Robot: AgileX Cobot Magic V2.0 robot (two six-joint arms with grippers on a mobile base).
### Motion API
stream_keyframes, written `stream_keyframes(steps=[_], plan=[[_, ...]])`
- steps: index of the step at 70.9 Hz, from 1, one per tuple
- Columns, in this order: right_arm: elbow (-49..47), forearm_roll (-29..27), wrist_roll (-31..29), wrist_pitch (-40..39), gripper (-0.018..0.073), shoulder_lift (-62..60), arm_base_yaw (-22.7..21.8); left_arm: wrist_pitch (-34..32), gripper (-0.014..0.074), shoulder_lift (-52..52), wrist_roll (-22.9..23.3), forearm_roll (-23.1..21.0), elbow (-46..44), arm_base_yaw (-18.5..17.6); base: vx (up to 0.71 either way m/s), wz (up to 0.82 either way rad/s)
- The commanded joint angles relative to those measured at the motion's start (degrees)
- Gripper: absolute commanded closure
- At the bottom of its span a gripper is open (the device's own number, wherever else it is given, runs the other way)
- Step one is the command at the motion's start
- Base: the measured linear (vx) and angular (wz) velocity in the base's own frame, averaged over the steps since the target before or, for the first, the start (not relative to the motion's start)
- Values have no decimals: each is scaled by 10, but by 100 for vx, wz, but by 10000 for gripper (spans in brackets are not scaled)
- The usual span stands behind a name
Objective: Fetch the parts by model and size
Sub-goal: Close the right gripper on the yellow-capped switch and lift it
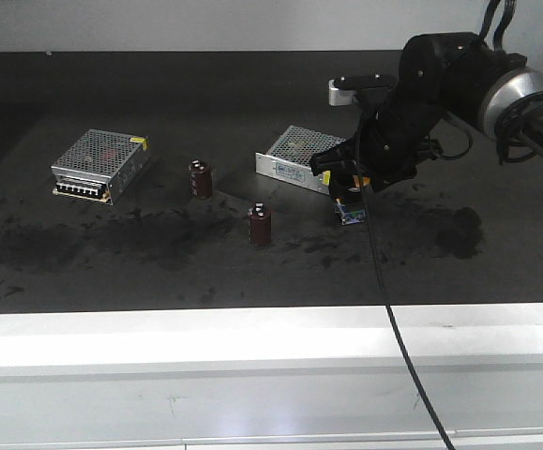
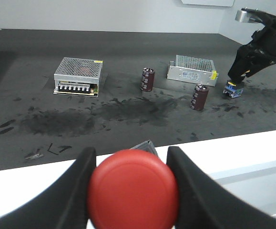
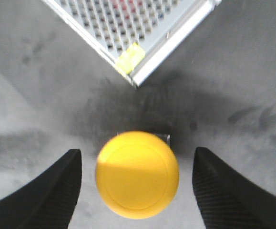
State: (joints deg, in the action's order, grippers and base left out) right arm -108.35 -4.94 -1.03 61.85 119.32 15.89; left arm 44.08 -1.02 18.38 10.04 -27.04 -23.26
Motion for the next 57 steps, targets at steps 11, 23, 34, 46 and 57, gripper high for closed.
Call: stream_keyframes(steps=[11, 23, 34, 46, 57], plan=[[-18, 13, 1, -35, 275, -31, -2, -43, 603, -9, 0, 1, -13, -2, 0, 0], [-15, 19, 10, -53, 502, -41, -2, -43, 603, -9, 0, 1, -13, -2, 0, 0], [58, 17, 16, -146, 571, -89, -2, -43, 603, -9, 0, 1, -13, -2, 0, 0], [205, 18, -2, -260, 569, -186, -2, -43, 603, -9, 0, 1, -13, -2, 0, 0], [339, 18, -18, -342, 569, -301, -2, -43, 603, -9, 0, 1, -13, -2, 0, 0]])
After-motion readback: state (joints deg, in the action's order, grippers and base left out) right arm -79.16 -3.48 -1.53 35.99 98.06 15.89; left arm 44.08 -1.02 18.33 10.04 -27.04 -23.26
